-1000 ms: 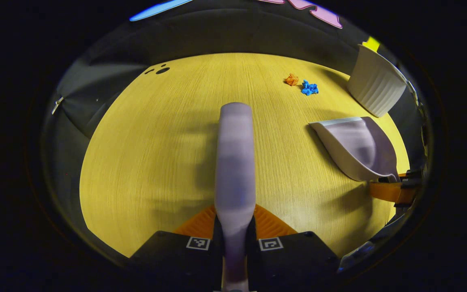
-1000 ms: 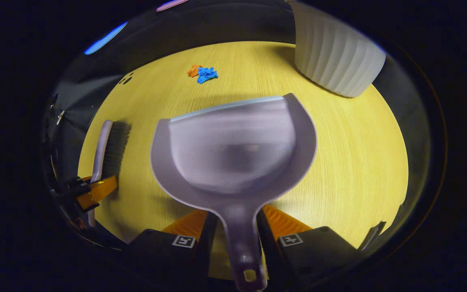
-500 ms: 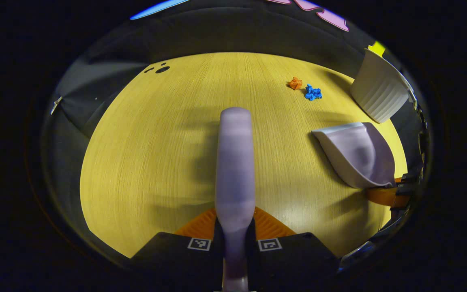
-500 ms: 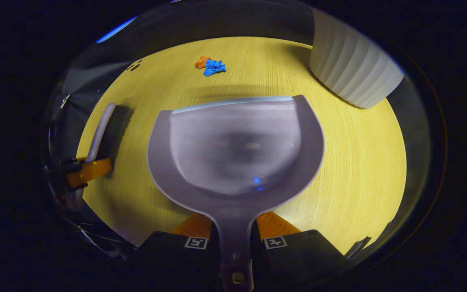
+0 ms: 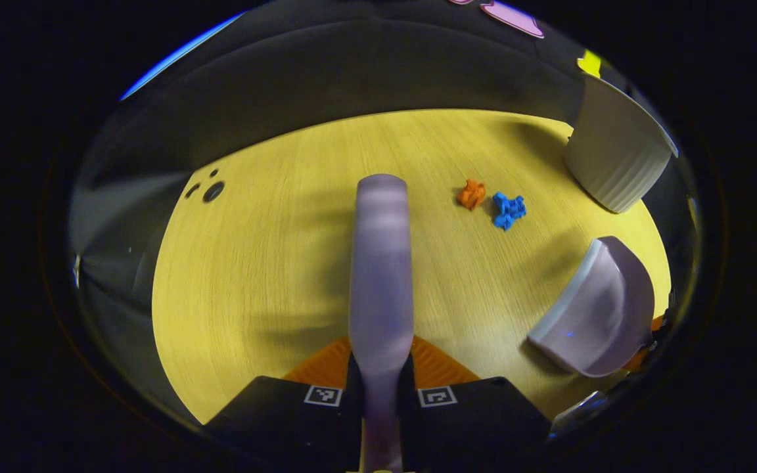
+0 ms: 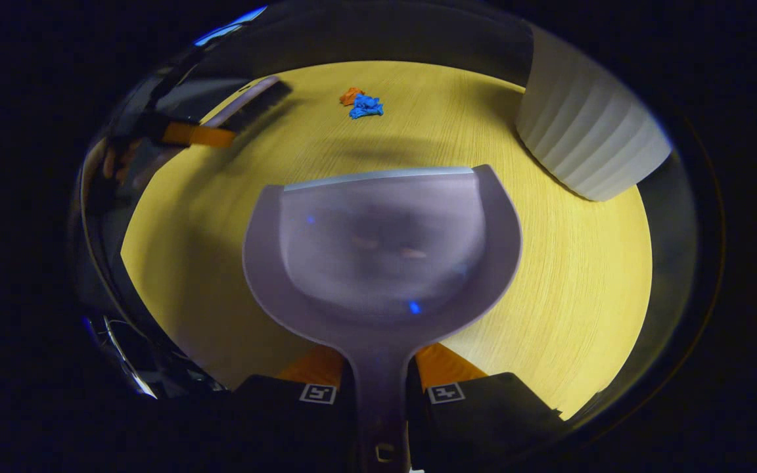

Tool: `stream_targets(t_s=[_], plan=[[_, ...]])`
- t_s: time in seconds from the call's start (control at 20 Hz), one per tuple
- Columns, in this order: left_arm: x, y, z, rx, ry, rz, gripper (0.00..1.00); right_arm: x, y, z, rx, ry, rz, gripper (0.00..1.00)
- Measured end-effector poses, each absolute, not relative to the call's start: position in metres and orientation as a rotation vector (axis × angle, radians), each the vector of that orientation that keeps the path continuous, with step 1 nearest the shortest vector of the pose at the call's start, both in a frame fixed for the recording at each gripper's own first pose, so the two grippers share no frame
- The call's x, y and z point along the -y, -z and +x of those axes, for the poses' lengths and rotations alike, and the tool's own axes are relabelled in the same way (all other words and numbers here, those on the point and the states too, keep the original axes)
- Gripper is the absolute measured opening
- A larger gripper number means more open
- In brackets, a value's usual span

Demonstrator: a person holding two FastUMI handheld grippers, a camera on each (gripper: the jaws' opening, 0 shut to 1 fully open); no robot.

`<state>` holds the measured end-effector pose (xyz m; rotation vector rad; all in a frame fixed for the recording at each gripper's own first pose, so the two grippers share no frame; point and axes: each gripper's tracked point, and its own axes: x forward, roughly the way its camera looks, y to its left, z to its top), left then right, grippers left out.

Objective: Pick up the small broom and dustpan from the desktop, sweep the trash into the dustpan with the broom, and then empty the trash into the garbage bin.

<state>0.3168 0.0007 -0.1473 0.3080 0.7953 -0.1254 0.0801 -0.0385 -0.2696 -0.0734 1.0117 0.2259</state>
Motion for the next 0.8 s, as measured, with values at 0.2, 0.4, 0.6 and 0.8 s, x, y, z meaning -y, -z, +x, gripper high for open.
stream_targets(t_s=[0.2, 0.4, 0.6, 0.8], plan=[[0.016, 0.142, 0.372, -0.772, 0.252, 0.538, 0.28, 0.047, 0.268, 0.080, -1.016, -0.260, -0.109, 0.35], [0.043, 0.153, 0.401, -0.789, 0.363, 0.720, 0.27, 0.054, 0.268, 0.083, -1.022, -0.289, -0.129, 0.35], [0.086, 0.158, 0.393, -0.794, 0.574, 0.810, 0.28, 0.057, 0.267, 0.084, -1.017, -0.304, -0.145, 0.35], [0.115, 0.169, 0.358, -0.857, 0.706, 0.874, 0.28, 0.058, 0.269, 0.081, -1.006, -0.310, -0.161, 0.35]])
